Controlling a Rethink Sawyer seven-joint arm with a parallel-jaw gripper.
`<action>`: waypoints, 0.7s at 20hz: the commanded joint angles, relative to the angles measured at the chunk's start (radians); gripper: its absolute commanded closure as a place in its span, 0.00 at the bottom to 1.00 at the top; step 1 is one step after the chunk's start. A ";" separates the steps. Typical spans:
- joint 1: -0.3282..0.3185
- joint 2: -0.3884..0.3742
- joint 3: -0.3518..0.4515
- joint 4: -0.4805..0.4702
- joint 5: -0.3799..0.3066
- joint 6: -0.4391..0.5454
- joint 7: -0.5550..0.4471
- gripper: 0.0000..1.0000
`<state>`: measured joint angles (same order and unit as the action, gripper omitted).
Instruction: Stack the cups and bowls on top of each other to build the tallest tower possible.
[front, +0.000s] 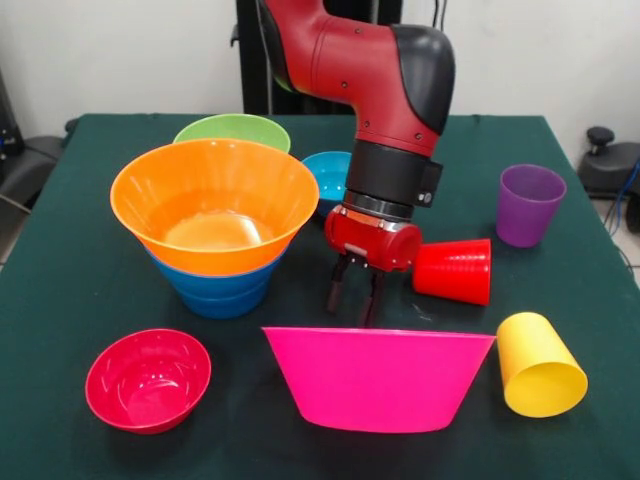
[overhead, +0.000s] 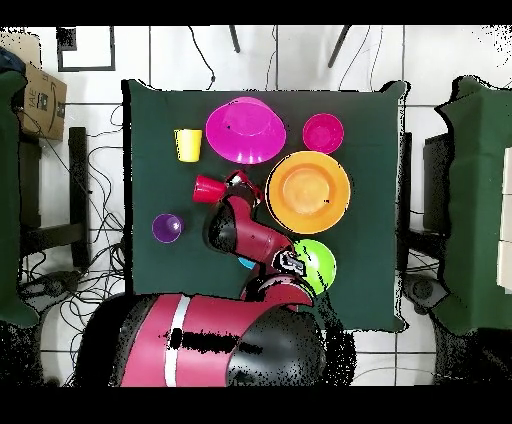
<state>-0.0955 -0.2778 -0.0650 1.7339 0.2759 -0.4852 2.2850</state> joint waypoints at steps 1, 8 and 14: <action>0.015 -0.017 0.108 -0.006 -0.010 0.091 0.146 0.00; 0.021 -0.073 0.105 0.027 0.002 0.162 0.134 0.00; 0.030 -0.148 0.099 0.049 0.023 0.270 0.119 0.00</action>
<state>-0.0871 -0.3663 -0.0599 1.7461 0.2757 -0.4123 2.2850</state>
